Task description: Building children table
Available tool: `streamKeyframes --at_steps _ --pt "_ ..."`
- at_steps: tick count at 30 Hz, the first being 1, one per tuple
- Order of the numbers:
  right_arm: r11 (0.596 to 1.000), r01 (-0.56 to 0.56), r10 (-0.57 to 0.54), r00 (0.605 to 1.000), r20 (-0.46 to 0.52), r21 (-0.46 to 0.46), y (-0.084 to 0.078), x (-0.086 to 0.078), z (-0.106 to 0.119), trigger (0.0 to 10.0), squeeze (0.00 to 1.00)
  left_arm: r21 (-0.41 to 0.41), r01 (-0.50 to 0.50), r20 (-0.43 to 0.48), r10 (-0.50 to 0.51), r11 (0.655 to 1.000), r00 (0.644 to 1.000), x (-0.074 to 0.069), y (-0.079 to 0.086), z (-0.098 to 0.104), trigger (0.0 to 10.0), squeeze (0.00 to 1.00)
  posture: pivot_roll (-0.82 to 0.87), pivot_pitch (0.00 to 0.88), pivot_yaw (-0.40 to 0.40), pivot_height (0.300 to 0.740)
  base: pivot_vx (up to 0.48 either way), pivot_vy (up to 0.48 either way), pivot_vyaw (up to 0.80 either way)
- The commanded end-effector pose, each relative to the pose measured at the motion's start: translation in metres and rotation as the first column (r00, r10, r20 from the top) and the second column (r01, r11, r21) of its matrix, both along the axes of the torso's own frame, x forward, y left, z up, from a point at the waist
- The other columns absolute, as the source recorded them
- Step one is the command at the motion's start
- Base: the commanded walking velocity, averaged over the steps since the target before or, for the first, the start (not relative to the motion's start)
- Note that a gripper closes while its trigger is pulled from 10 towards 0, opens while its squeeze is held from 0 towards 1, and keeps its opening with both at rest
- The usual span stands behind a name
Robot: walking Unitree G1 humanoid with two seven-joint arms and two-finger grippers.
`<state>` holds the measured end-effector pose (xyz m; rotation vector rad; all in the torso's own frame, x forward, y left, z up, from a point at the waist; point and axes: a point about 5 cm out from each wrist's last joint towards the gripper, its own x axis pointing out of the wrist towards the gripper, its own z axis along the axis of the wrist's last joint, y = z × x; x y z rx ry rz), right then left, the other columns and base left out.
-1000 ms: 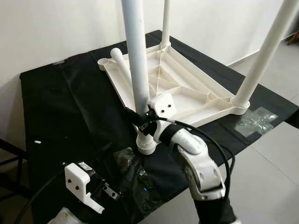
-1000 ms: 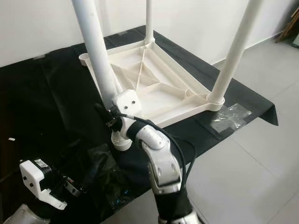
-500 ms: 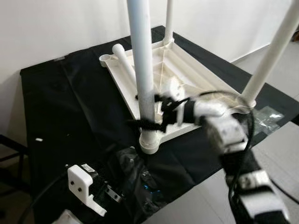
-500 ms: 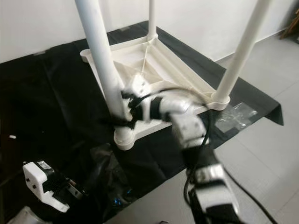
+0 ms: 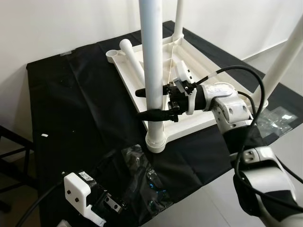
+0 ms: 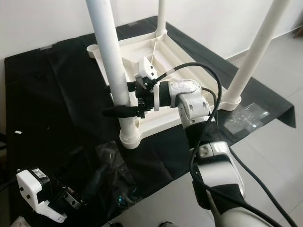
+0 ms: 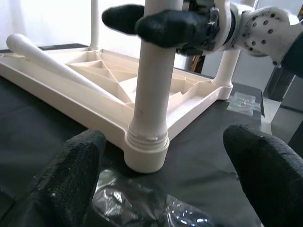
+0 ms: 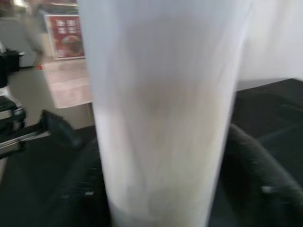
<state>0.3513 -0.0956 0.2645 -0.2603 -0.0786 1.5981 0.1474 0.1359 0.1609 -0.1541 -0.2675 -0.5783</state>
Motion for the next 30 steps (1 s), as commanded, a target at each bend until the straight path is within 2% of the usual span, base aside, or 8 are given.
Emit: streamKeyframes --at_steps 1,8,16,17,18,21,29,30 --pt "1.0 -0.03 0.03 0.999 0.022 0.0 0.002 0.0 0.004 0.0 0.0 0.013 0.014 -0.017 -0.013 1.0 1.0 -0.003 0.0 -0.001 10.0 0.0 0.1 0.221 0.046 0.74 0.0 0.0 0.0" --pt "0.999 -0.039 0.04 0.999 0.036 -0.033 -0.013 0.002 -0.004 0.0 0.0 0.013 0.013 -0.024 -0.012 1.0 1.0 -0.003 0.001 -0.001 10.0 0.0 0.07 0.209 0.061 0.74 0.0 0.0 0.0" --pt "0.918 0.396 -0.395 0.918 0.026 -0.002 -0.019 0.0 -0.035 0.0 0.0 0.008 0.019 -0.028 -0.019 1.0 0.999 0.002 0.003 -0.003 10.0 0.0 0.02 0.198 0.046 0.74 0.0 0.0 0.0" --pt "0.803 0.597 -0.596 0.802 -0.034 0.002 -0.012 -0.002 -0.052 0.0 0.0 0.008 0.019 -0.027 -0.019 1.0 0.999 0.003 0.004 -0.003 10.0 0.0 0.0 0.202 0.052 0.74 0.0 0.0 0.0" --pt "0.803 0.597 -0.596 0.802 -0.034 0.002 -0.012 -0.002 -0.052 0.0 0.0 0.008 0.019 -0.027 -0.019 1.0 0.999 0.003 0.004 -0.003 10.0 0.0 0.0 0.202 0.052 0.74 0.0 0.0 0.0" --pt "0.422 0.903 -0.901 0.407 -0.151 -0.081 -0.003 -0.048 -0.099 0.0 0.0 0.006 0.018 -0.017 -0.018 1.0 1.0 0.011 0.006 -0.005 10.0 0.0 -0.04 0.181 0.062 0.74 0.0 0.0 0.0" --pt "0.342 0.938 -0.932 0.331 -0.145 -0.056 -0.009 -0.033 -0.085 0.0 0.0 -0.004 0.02 -0.014 -0.02 1.0 1.0 0.019 0.007 -0.006 10.0 0.0 -0.05 0.158 0.059 0.74 0.0 0.0 0.0" --pt "0.354 0.934 -0.927 0.345 -0.147 -0.04 -0.005 -0.03 -0.079 1.6 0.0 -0.002 0.015 -0.01 -0.015 1.0 1.0 0.019 0.007 -0.006 10.0 0.0 -0.04 0.152 0.057 0.74 0.0 0.0 0.0"
